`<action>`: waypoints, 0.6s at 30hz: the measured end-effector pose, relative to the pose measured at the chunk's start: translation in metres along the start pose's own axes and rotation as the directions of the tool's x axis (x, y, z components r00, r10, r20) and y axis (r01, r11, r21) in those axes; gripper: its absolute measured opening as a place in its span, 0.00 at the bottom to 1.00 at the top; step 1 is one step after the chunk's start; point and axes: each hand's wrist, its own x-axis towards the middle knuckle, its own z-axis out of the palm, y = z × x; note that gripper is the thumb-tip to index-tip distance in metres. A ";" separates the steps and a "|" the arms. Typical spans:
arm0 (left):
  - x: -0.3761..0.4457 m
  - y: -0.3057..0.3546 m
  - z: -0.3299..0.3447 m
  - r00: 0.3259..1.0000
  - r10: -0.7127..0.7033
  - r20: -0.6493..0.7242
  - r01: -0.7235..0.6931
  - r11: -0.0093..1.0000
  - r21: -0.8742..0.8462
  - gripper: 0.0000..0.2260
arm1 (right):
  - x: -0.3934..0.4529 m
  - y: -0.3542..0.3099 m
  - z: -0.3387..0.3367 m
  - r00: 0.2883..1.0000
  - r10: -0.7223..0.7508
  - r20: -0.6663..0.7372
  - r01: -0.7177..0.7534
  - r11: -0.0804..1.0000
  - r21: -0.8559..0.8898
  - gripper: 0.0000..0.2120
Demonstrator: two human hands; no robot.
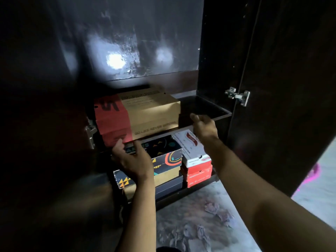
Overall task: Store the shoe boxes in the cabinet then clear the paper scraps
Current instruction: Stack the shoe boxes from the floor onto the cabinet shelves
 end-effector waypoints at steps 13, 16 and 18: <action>-0.279 0.001 0.077 0.637 -0.032 0.770 0.050 0.999 0.000 0.09 | -0.150 0.092 -0.264 0.920 -0.071 -0.385 0.075 0.997 -0.004 0.09; -0.368 -0.009 0.090 0.443 -0.044 0.896 0.013 0.999 0.042 0.08 | -0.187 0.121 -0.350 0.848 -0.022 -0.530 0.018 1.000 -0.013 0.09; -0.416 -0.017 0.094 0.333 -0.088 0.939 -0.012 0.995 0.097 0.09 | -0.209 0.140 -0.395 0.795 0.038 -0.605 -0.054 0.998 -0.008 0.09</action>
